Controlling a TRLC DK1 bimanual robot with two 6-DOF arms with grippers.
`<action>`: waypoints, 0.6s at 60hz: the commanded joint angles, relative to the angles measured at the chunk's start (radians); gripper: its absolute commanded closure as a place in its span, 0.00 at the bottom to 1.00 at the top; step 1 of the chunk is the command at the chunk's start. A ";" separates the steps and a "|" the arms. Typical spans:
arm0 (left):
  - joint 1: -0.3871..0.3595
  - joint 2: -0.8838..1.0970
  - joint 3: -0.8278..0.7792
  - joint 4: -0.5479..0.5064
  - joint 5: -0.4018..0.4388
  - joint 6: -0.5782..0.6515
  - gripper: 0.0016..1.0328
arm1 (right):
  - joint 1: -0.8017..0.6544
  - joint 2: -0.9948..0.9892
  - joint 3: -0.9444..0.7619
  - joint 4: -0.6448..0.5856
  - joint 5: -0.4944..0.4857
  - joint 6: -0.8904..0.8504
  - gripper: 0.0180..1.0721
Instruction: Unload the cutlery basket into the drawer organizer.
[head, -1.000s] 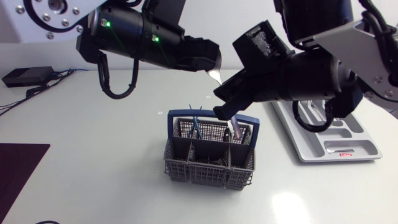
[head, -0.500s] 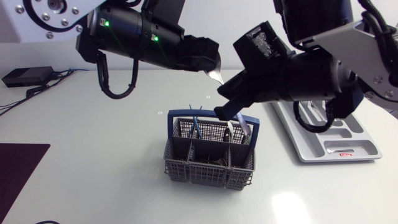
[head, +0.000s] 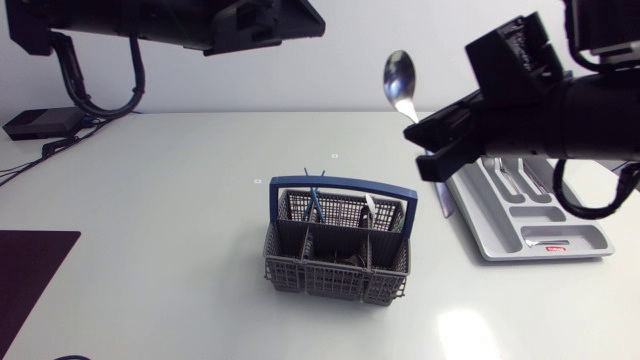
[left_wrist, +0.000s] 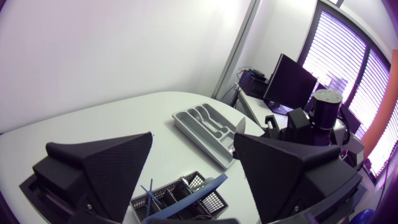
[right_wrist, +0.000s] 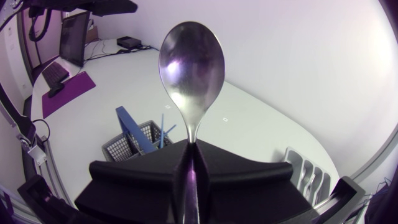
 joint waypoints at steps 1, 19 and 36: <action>0.026 -0.013 0.008 -0.008 0.014 0.019 0.06 | -0.117 -0.030 -0.040 -0.009 -0.053 -0.029 0.91; -0.046 -0.101 -0.175 -0.014 -0.081 0.266 0.06 | -0.568 0.058 -0.075 0.046 -0.262 -0.145 0.91; -0.031 -0.124 -0.310 0.031 -0.141 0.369 0.06 | -0.770 0.322 -0.067 0.220 -0.308 -0.200 0.91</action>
